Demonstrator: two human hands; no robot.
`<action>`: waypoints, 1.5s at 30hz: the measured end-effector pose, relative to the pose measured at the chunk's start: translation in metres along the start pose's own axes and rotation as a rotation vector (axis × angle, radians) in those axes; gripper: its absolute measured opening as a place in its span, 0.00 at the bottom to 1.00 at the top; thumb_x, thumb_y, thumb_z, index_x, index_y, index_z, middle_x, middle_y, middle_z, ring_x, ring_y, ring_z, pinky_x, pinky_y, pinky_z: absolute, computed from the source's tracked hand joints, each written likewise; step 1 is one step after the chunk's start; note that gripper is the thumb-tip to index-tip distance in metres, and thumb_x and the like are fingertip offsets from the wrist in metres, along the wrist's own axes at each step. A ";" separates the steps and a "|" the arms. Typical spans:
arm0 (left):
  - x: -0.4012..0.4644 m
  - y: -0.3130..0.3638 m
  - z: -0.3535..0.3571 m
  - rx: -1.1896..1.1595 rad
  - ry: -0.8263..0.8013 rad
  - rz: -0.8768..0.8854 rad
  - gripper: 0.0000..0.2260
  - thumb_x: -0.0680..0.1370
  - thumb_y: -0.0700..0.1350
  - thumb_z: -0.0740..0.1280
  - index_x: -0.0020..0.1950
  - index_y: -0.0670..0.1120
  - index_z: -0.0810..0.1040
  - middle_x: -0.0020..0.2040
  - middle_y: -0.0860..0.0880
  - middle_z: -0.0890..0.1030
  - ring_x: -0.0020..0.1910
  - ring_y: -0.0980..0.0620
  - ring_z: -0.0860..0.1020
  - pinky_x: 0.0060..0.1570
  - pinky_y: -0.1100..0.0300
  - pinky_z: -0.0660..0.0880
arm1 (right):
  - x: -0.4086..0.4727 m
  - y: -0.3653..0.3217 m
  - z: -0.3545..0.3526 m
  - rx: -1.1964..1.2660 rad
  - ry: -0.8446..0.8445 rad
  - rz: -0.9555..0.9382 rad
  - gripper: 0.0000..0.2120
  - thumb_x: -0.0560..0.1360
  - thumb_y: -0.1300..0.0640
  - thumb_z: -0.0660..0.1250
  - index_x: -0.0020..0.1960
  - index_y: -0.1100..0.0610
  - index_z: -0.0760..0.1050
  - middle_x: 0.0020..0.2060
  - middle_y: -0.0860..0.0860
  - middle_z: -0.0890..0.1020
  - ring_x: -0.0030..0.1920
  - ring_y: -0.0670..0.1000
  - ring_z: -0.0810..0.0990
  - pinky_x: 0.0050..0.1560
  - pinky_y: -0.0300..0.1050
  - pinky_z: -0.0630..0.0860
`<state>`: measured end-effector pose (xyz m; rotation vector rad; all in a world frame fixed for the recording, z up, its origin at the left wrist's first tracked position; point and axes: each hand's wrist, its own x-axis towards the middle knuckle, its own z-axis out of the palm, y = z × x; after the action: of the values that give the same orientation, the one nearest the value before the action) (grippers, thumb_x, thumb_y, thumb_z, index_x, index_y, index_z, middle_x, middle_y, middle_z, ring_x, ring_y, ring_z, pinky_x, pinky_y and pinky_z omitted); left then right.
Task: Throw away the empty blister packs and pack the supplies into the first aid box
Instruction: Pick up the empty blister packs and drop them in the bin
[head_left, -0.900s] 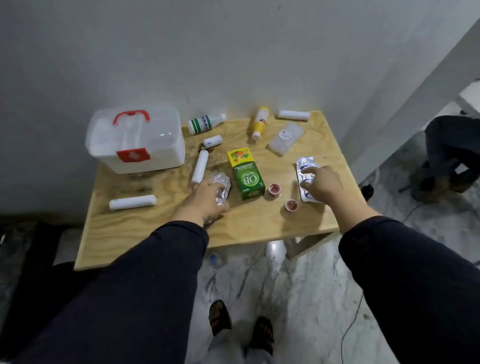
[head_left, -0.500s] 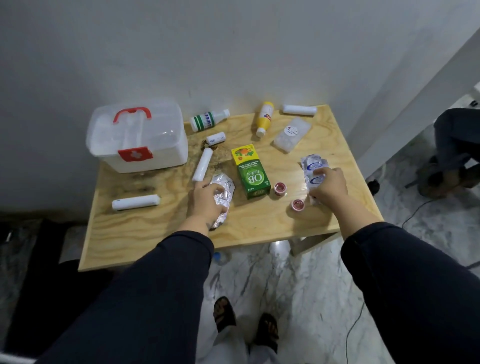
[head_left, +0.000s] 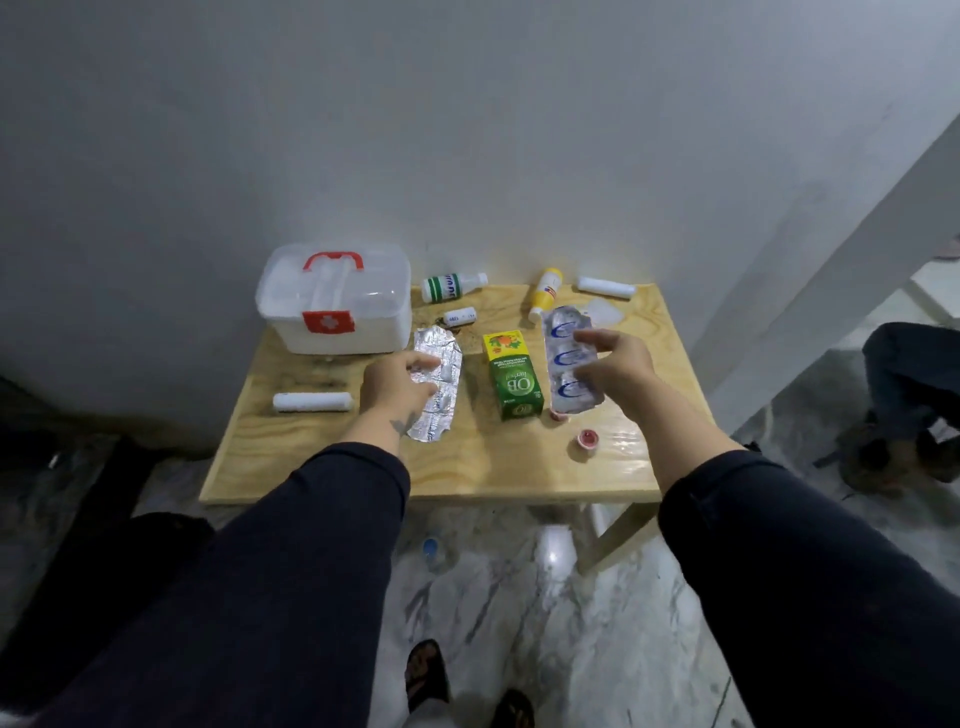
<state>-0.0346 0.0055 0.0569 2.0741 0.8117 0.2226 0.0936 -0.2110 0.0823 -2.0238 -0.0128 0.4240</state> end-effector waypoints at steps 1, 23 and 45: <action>-0.005 -0.001 -0.008 -0.020 0.029 -0.005 0.15 0.72 0.34 0.72 0.57 0.46 0.83 0.58 0.48 0.82 0.58 0.51 0.78 0.55 0.63 0.70 | -0.005 -0.007 0.010 -0.001 -0.045 -0.026 0.27 0.67 0.76 0.67 0.62 0.57 0.78 0.60 0.57 0.79 0.52 0.54 0.81 0.58 0.48 0.80; -0.140 -0.277 -0.289 -0.281 0.525 -0.526 0.16 0.73 0.33 0.67 0.58 0.44 0.82 0.59 0.43 0.82 0.54 0.48 0.79 0.55 0.60 0.74 | -0.206 -0.110 0.423 -0.366 -0.792 -0.330 0.23 0.69 0.72 0.67 0.62 0.58 0.79 0.37 0.53 0.76 0.20 0.46 0.71 0.16 0.28 0.66; -0.060 -0.623 -0.241 -0.345 0.344 -0.847 0.16 0.78 0.36 0.62 0.65 0.43 0.77 0.63 0.41 0.79 0.62 0.41 0.76 0.54 0.55 0.73 | -0.185 0.106 0.755 -0.497 -0.877 -0.106 0.19 0.75 0.63 0.68 0.65 0.57 0.75 0.58 0.58 0.81 0.57 0.58 0.81 0.59 0.55 0.78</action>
<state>-0.4757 0.3829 -0.2797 1.2457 1.6511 0.2247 -0.3258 0.3514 -0.2685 -2.1269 -0.8262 1.3049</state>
